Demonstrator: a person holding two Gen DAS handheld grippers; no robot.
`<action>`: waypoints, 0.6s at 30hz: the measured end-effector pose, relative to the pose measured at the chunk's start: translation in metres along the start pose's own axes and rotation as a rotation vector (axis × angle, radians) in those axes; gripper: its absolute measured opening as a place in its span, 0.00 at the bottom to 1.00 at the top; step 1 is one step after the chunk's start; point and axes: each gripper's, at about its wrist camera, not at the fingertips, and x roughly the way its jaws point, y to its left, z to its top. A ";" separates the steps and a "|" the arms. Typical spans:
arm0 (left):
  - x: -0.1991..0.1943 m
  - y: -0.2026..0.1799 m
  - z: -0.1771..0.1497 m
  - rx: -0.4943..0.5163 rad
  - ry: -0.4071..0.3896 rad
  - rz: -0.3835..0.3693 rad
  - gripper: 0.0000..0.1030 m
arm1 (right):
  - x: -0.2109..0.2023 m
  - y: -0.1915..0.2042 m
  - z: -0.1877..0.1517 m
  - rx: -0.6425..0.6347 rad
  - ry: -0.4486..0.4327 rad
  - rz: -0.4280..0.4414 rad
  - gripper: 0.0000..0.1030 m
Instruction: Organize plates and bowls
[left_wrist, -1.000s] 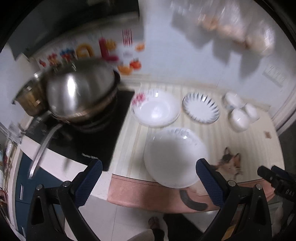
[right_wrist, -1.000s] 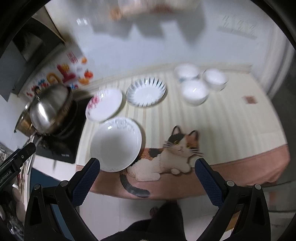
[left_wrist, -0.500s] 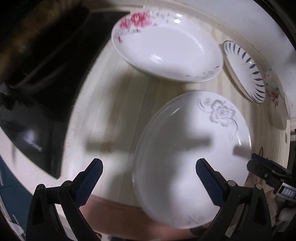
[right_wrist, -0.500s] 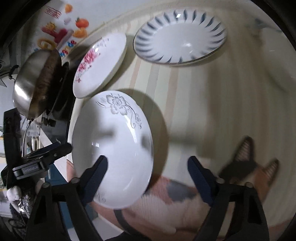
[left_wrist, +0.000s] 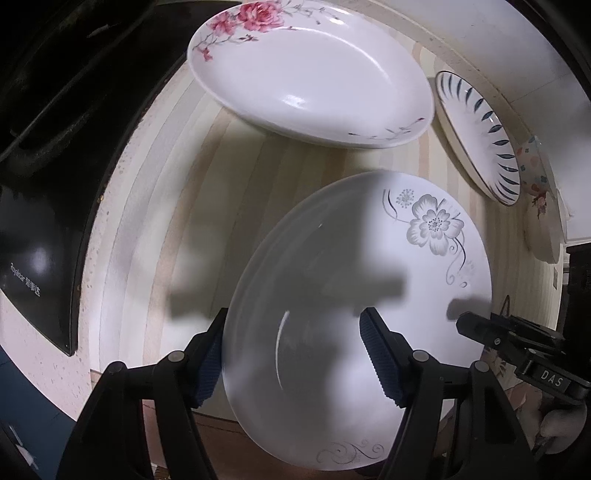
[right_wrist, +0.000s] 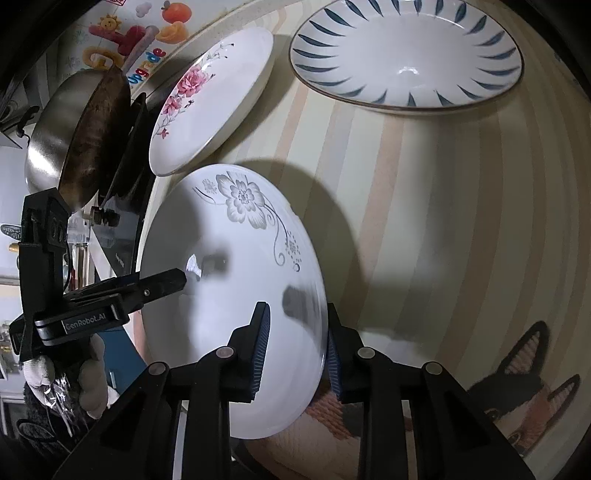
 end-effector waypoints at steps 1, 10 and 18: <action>-0.003 -0.002 0.002 0.006 -0.002 0.002 0.66 | -0.003 -0.002 -0.002 0.008 0.003 0.010 0.30; -0.023 -0.055 0.002 0.092 -0.020 -0.012 0.66 | -0.043 -0.023 -0.017 0.055 -0.021 0.030 0.30; -0.012 -0.115 0.001 0.206 0.010 -0.040 0.66 | -0.098 -0.067 -0.038 0.126 -0.071 0.000 0.30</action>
